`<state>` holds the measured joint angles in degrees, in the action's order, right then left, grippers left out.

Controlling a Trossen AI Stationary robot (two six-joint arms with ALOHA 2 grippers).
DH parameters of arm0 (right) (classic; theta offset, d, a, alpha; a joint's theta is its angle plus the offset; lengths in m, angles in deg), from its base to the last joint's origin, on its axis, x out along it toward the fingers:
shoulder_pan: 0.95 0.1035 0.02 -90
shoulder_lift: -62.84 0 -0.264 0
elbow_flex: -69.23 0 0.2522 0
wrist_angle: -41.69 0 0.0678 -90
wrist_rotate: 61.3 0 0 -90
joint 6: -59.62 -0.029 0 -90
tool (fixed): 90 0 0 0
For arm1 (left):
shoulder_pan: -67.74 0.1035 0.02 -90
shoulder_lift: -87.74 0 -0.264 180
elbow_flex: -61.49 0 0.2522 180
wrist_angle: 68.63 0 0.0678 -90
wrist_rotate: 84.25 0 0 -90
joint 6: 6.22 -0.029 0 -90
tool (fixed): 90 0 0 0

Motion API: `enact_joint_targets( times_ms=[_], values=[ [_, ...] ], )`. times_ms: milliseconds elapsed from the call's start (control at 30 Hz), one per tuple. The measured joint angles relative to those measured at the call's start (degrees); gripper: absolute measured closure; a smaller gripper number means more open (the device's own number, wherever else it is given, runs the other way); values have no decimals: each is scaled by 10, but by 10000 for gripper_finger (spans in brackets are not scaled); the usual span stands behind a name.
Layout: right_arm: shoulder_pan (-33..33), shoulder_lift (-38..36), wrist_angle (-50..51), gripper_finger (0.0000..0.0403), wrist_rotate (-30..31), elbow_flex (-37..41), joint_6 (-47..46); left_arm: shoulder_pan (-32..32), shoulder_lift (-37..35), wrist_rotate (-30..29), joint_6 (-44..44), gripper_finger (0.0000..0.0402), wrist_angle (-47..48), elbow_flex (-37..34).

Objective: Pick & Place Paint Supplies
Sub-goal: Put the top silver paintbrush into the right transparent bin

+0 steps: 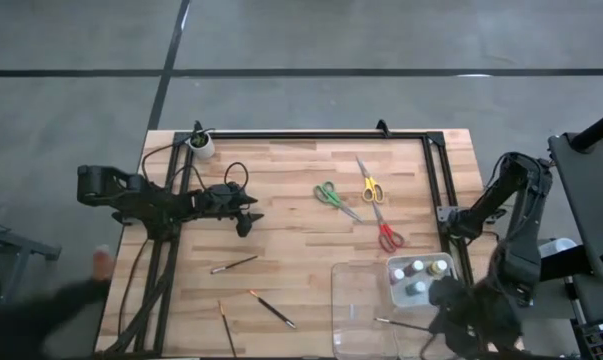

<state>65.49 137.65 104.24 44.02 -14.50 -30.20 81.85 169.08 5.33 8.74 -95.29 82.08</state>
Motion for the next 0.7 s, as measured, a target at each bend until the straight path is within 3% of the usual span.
enact_joint_targets(
  times_ms=[267, 700],
  values=[
    [66, 4, 22, 394, 38, 0, -104, 0, 0, 0, 0, 98, 0, 0],
    [77, 47, 29, 394, -96, 0, -157, 0, 0, 0, 0, 98, 1, 0]
  ],
)
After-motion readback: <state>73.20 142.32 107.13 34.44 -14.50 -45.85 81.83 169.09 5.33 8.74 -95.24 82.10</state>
